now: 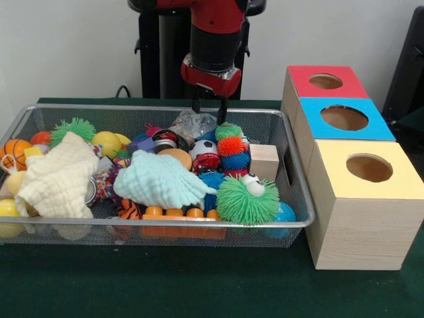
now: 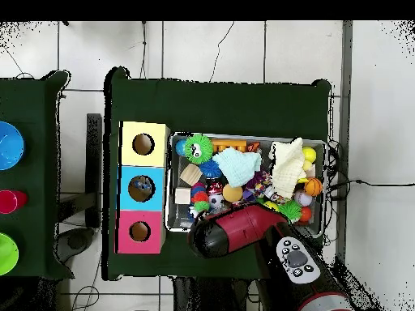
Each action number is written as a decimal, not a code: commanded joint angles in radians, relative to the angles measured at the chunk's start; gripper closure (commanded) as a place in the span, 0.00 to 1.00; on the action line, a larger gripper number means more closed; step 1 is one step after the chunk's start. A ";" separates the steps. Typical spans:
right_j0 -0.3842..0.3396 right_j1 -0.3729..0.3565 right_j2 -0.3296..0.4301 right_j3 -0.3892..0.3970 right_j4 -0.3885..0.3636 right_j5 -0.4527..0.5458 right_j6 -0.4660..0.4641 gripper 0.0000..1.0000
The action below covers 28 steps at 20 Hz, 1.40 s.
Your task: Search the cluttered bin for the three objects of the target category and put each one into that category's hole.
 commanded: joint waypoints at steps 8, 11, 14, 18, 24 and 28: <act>-0.005 0.004 -0.048 -0.122 -0.102 -0.044 -0.064 0.00; -0.007 0.005 -0.048 -0.139 -0.114 -0.051 -0.066 0.00; -0.005 0.007 -0.053 -0.147 -0.120 -0.059 -0.050 0.00; -0.005 0.013 -0.055 -0.153 -0.125 -0.070 -0.039 0.00; -0.012 0.018 -0.050 -0.151 -0.116 -0.093 -0.039 0.00; -0.019 0.021 -0.047 -0.148 -0.106 -0.112 -0.040 0.00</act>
